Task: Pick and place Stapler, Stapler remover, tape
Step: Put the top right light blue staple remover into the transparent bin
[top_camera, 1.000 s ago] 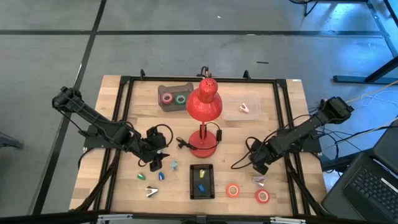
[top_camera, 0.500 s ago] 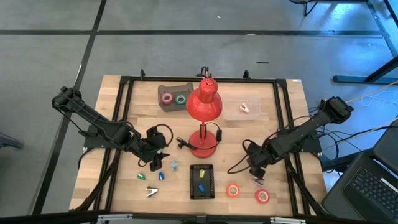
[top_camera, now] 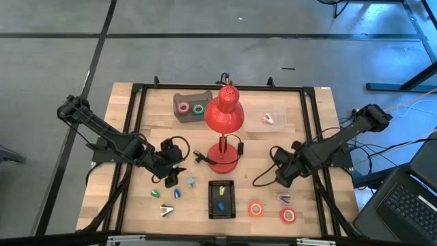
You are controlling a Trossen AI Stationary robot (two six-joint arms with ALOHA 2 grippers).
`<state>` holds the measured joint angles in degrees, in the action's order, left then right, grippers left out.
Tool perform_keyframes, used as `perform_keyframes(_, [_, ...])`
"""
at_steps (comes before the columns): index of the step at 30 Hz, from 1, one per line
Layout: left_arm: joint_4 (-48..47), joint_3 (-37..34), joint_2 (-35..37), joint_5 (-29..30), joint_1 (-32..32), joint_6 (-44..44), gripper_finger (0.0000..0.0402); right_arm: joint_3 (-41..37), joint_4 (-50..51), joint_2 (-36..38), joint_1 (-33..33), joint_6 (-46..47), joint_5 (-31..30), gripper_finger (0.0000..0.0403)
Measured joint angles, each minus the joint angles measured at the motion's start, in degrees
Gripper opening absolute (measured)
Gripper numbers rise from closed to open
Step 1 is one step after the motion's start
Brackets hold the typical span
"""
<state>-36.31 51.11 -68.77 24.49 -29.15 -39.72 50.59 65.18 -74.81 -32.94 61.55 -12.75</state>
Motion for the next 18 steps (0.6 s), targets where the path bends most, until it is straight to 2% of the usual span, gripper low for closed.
perform_keyframes(6, [0.15,0.00,0.00,1.50,0.00,1.93,0.0187,0.00,1.74,4.96,5.33,-2.35,-6.64,0.0000])
perform_keyframes(10, [0.19,0.00,0.00,3.91,0.11,2.00,0.0187,0.00,-0.49,7.51,12.33,-9.70,-9.47,0.0000])
perform_keyframes(13, [0.32,0.00,0.00,4.50,0.13,2.01,0.0187,0.00,-6.55,8.26,19.06,-18.38,-9.46,0.0000])
perform_keyframes(18, [0.38,0.00,0.00,4.48,0.86,2.05,0.0187,0.02,-20.05,7.98,31.53,-35.44,-4.71,0.0000])
